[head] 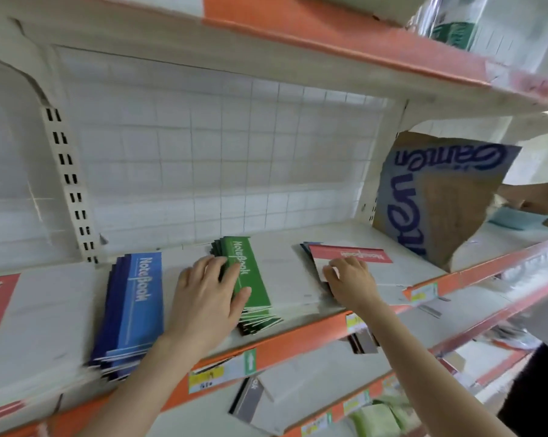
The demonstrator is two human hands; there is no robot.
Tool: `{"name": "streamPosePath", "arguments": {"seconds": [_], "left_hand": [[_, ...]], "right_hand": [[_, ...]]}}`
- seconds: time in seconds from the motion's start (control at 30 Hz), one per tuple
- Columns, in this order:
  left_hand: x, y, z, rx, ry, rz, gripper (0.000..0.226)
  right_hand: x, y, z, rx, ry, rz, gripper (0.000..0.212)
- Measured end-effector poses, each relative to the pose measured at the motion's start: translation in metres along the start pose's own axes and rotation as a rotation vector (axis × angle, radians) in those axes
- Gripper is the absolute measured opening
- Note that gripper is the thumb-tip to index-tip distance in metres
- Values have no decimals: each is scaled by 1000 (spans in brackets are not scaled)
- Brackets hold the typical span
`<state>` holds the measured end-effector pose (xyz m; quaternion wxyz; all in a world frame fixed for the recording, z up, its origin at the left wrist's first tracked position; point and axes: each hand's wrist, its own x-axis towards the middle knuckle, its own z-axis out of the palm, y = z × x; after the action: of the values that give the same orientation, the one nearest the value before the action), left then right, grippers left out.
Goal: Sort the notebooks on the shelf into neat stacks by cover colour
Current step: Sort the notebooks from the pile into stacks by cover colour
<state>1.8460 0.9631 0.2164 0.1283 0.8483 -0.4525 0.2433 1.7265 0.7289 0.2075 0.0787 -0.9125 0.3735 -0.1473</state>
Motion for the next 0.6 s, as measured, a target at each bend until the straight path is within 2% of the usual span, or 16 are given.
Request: {"name": "streamPosePath", "arguments": {"seconds": [0.1,0.23,0.27,0.4,0.5,0.6], "left_hand": [[16,19,11,20,-17,5,50],[30,32,21,59,7,8,47],[33,34,23,73,13,7,47],[44,45,28,51,-2,47,45],[52,57,29,-37,-20,98,41],[63,74,30,-342,-49,-7,36]], "right_hand": [[24,13,4,-65,-172,62,47],[42,4,11,-123,-291,170,72],[44,0,14,-168,-308,162,69],[48,-6,11,-248,-279,24,28],[43,-1,-6,-224,-187,-45,29],[41,12,-23,-102,-76,-25,26]]}}
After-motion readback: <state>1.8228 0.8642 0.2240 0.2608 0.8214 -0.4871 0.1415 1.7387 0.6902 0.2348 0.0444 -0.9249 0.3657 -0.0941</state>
